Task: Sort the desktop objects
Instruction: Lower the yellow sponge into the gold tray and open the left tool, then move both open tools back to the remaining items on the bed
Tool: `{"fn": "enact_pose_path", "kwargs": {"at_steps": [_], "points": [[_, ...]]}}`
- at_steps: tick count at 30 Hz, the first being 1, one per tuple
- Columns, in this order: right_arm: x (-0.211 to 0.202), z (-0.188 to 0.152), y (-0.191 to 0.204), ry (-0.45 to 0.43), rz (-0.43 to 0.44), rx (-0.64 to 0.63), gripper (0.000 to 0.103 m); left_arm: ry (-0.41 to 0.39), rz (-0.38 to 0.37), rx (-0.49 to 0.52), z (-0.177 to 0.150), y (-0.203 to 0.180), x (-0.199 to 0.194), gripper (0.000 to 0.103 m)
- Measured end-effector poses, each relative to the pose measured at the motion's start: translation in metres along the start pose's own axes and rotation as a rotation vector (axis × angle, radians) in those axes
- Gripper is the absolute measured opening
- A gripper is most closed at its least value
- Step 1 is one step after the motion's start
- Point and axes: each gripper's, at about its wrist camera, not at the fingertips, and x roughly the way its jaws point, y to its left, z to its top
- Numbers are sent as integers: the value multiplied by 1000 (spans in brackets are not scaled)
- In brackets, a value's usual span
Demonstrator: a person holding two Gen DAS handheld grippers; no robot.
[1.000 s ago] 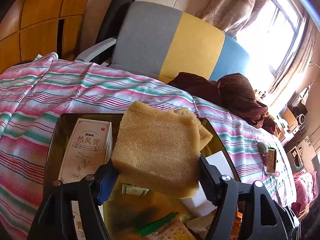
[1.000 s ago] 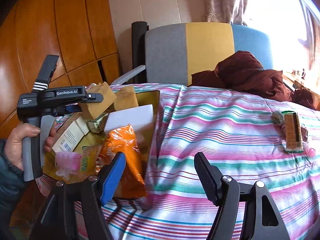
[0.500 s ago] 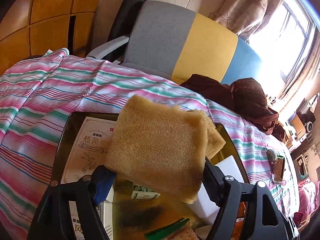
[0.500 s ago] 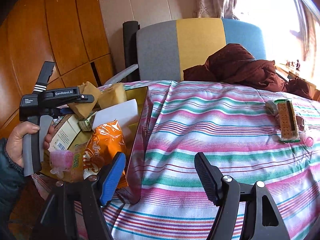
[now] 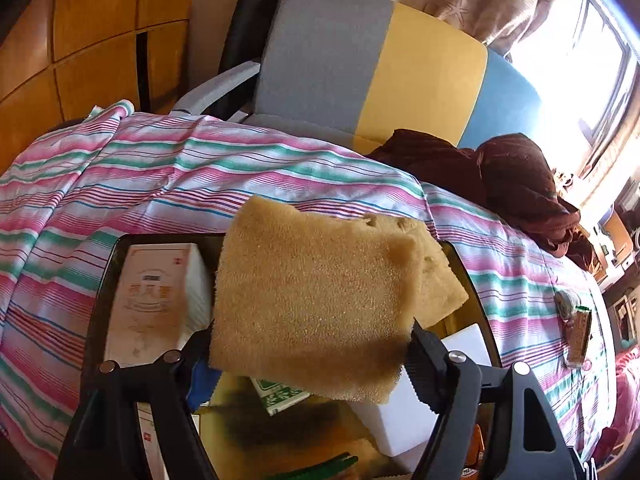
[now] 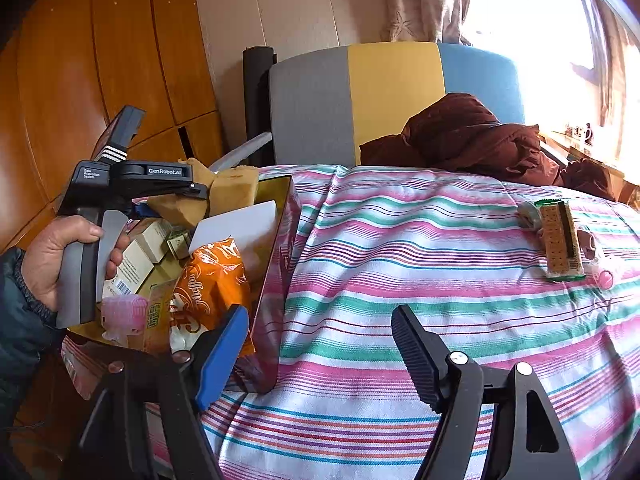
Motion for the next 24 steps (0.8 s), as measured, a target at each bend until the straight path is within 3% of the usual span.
{"fn": "enact_pose_path", "kwargs": {"at_steps": [9,17,24], "points": [[-2,-3,-10,2,-6,29,76,14,15,0,-1,5,0,82],[-6,-5,-13,-10,-16,27,77,-74,-24,18,-5,10,-38,82],[-8,-11,-27,-3,-43,54,77,-141,-48,93,-23,-8,-68,82]]}}
